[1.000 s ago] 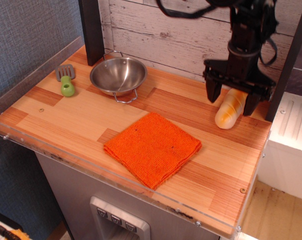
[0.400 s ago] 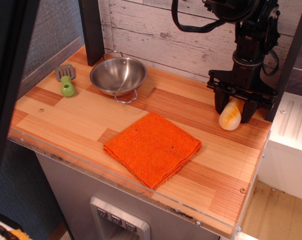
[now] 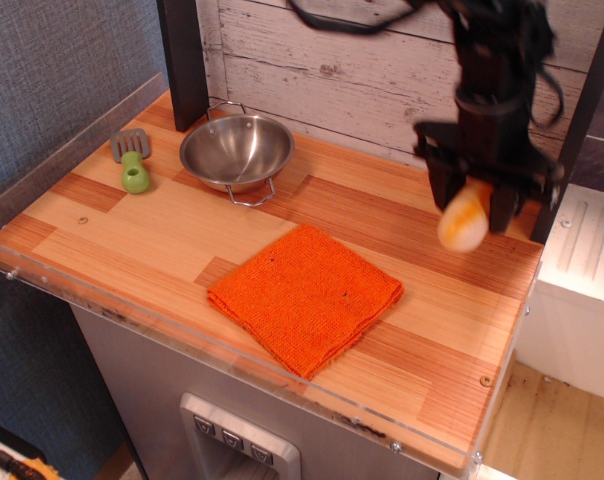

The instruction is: Put the bread on top of the orange cloth.

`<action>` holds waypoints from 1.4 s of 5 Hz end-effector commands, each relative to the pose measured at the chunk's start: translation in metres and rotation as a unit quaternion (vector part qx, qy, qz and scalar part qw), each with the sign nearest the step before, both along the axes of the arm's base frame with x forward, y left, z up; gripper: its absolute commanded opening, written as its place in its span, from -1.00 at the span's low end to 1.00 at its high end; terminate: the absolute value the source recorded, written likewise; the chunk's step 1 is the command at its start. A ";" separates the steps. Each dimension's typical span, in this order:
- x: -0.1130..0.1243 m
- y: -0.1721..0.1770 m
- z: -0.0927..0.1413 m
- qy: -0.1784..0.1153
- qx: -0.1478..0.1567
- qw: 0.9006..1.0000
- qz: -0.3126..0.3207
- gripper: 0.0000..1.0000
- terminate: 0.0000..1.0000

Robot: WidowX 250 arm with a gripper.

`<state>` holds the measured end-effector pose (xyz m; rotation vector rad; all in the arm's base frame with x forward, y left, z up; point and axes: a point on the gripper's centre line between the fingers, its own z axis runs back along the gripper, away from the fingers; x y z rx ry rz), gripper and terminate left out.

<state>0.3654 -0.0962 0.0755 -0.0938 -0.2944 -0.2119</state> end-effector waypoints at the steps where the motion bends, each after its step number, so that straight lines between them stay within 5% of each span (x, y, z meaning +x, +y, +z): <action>1: -0.068 0.059 -0.010 0.034 0.038 0.999 0.020 -1.00 -1.00; 2: -0.088 0.073 -0.032 0.064 0.052 0.996 0.031 -1.00 -1.00; 4: -0.085 0.076 -0.041 0.077 0.064 0.994 0.034 -1.00 -1.00; 5: -0.087 0.074 -0.042 0.079 0.070 0.994 0.035 1.00 -1.00; 7: -0.083 0.077 0.001 0.022 0.068 0.997 0.020 1.00 -1.00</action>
